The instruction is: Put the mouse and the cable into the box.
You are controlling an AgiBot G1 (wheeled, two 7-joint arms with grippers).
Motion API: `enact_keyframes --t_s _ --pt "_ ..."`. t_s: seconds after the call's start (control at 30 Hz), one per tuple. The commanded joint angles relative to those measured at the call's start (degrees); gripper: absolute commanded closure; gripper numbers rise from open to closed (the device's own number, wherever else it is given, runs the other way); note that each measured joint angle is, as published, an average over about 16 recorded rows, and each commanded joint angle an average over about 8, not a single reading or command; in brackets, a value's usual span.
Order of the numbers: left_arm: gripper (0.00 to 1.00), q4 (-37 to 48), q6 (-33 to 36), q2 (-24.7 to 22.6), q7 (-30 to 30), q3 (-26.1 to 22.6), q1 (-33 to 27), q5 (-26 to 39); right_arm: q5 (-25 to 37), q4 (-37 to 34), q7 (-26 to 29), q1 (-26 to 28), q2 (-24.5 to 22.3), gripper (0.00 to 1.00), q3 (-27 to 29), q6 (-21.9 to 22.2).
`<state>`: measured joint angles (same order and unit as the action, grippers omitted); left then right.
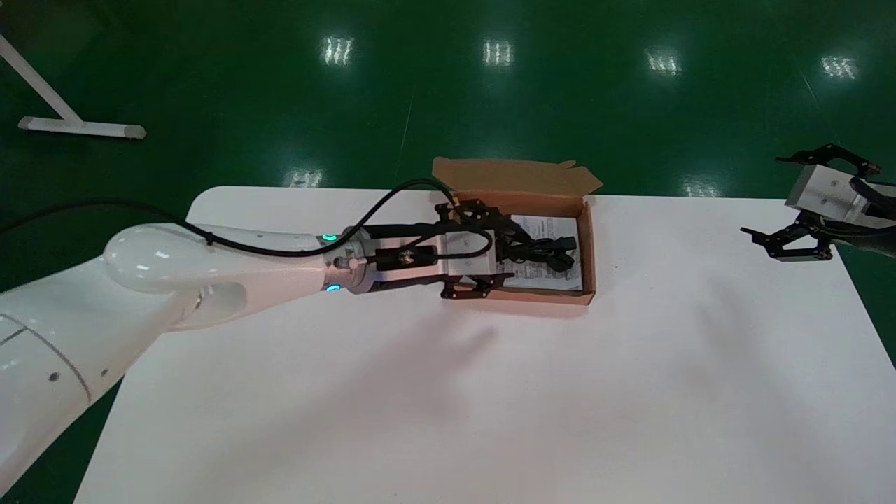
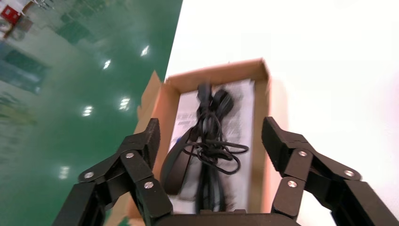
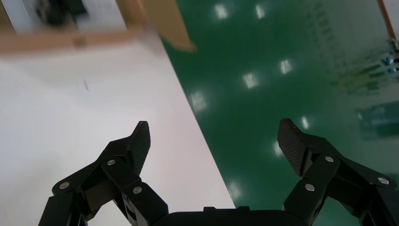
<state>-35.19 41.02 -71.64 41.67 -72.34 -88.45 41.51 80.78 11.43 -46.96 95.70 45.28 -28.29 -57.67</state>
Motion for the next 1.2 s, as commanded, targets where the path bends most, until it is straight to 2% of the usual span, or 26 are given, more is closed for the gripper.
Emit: enact_keyframes --t_s 0.03,0.53,1.2 --pt "0.0 -1.95 2.27 1.86 -2.66 2.86 1.36 0.02 -1.96 3.13 2.91 -1.72 -0.52 0.0 0.62 -1.41" --pt "0.0 -15.85 18.45 15.12 -21.65 23.26 11.11 0.14 -15.97 25.51 23.69 -14.01 -4.21 0.0 5.03 -11.5" --pt "0.0 -28.84 33.57 27.51 -39.39 42.32 20.2 0.26 -29.06 46.41 43.09 -25.49 -7.66 0.0 9.16 -20.93"
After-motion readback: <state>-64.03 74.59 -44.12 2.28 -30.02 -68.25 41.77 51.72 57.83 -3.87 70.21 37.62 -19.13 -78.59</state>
